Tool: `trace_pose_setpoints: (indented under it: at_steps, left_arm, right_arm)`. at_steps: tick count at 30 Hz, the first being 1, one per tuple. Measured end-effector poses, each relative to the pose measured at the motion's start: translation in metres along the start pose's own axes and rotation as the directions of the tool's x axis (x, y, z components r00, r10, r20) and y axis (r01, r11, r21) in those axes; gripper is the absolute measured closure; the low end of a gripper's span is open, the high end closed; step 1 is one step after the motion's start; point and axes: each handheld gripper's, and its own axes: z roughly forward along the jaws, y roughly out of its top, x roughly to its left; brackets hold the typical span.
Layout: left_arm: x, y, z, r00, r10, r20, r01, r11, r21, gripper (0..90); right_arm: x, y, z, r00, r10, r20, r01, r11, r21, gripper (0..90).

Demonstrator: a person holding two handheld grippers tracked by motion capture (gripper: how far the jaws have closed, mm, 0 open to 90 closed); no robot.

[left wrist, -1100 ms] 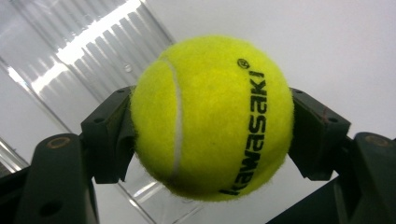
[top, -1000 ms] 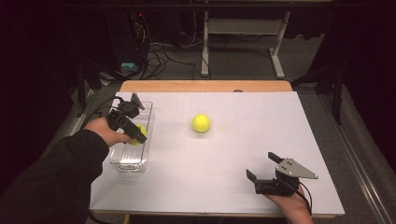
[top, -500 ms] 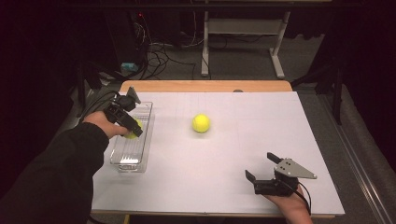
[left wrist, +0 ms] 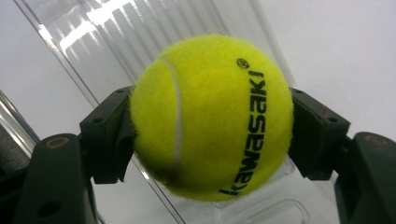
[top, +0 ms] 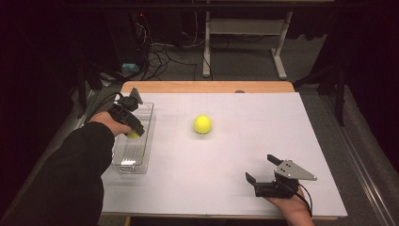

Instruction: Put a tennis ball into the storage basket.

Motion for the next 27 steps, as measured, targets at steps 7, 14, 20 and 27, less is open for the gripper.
trace_pose_setpoints:
  at_steps: [7,14,20,27]
  left_arm:
    - [0.006,0.002,0.007,0.9999,-0.007,0.007,0.007,1.0000,0.004,26.7]
    - [0.003,0.007,0.012,1.0000,-0.001,0.005,0.001,1.0000,0.002,26.5]
    - [0.005,0.010,0.009,0.9999,-0.008,0.011,0.008,0.9996,-0.025,16.8]
    - [-0.001,0.005,-0.002,0.9997,0.021,-0.013,-0.022,0.9989,-0.041,0.5]
  right_arm:
    - [-0.001,-0.001,0.000,1.0000,-0.001,-0.001,0.001,1.000,0.001,0.1]
    - [0.000,-0.001,0.001,1.0000,-0.002,-0.002,0.002,1.000,0.004,0.1]
    - [0.000,-0.001,0.001,1.0000,-0.004,-0.004,0.004,1.000,0.009,0.1]
    - [0.000,-0.001,0.001,1.0000,0.000,0.000,0.000,1.000,0.005,0.1]
